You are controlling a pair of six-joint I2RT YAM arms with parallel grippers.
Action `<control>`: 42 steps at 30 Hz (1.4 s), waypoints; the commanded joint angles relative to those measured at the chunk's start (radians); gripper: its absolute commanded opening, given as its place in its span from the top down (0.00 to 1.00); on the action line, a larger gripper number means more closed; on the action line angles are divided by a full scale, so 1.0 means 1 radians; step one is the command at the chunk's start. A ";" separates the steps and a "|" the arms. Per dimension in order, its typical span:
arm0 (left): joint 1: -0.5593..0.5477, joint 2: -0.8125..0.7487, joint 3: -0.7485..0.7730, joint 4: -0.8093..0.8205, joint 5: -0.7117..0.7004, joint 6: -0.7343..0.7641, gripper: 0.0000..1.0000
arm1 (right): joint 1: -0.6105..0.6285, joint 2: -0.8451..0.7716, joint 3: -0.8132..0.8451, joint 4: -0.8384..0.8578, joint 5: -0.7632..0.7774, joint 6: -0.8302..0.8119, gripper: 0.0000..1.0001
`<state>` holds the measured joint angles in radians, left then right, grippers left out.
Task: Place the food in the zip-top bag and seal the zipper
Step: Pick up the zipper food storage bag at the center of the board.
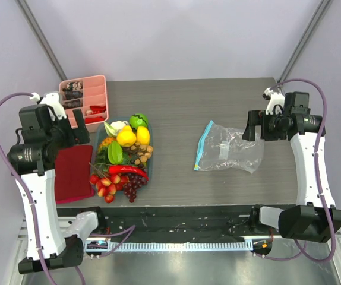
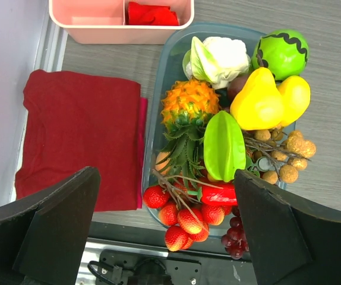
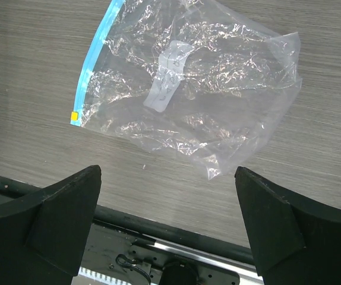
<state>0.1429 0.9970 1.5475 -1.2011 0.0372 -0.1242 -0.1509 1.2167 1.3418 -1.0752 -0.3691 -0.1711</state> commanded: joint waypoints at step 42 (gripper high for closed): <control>0.026 -0.078 -0.093 0.080 0.424 -0.043 0.00 | 0.680 0.239 -0.472 0.461 0.515 -0.505 0.24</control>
<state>0.1650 0.9058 1.4502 -1.1252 0.3931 -0.1684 0.4885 1.4929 0.9291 -0.7094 0.1047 -0.5732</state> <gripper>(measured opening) 0.997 0.839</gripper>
